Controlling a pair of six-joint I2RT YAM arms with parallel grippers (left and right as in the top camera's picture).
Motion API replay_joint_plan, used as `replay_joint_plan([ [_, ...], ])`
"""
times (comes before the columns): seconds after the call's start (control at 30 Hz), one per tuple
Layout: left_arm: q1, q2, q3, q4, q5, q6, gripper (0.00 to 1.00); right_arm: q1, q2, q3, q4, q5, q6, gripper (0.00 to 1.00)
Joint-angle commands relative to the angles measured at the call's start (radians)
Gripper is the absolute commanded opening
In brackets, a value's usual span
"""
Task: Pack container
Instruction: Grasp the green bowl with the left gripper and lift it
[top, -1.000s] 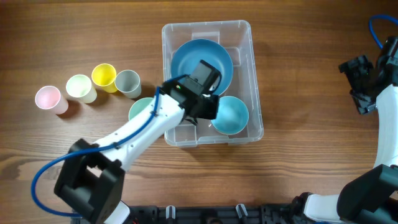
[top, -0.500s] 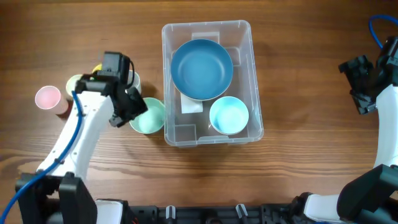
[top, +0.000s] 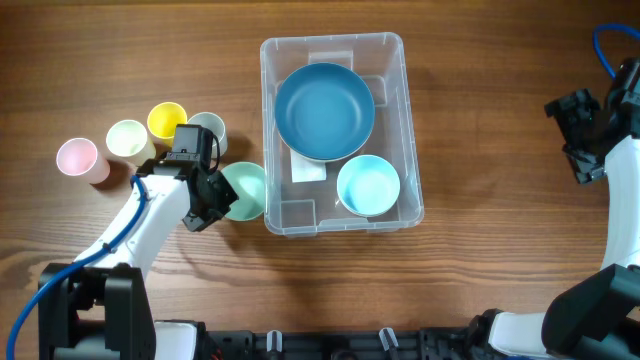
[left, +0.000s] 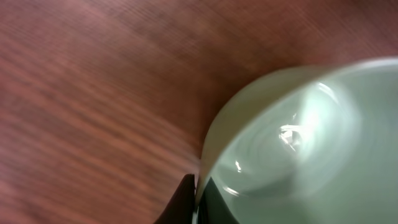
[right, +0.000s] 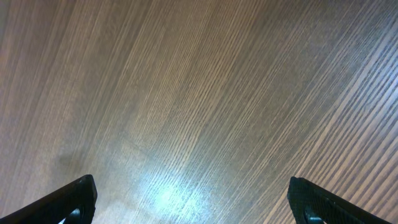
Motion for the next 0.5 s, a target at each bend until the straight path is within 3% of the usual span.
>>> replay_joint_plan([
  [0.0, 0.032, -0.034, 0.086, -0.135, -0.001, 0.002, 0.04, -0.001, 0.01, 0.003, 0.002, -0.005, 0.013, 1.0],
  [0.2, 0.051, -0.165, 0.486, -0.483, -0.093, 0.06, 0.04, -0.001, 0.01, 0.003, 0.002, -0.005, 0.014, 1.0],
  [0.33, 0.01, -0.2, 0.713, -0.486, -0.075, 0.09, 0.04, -0.001, 0.01, 0.003, 0.002, -0.005, 0.014, 1.0],
  [0.47, -0.146, -0.174, 0.728, -0.375, -0.023, 0.106, 0.04, -0.001, 0.01, 0.003, 0.002, -0.005, 0.014, 1.0],
])
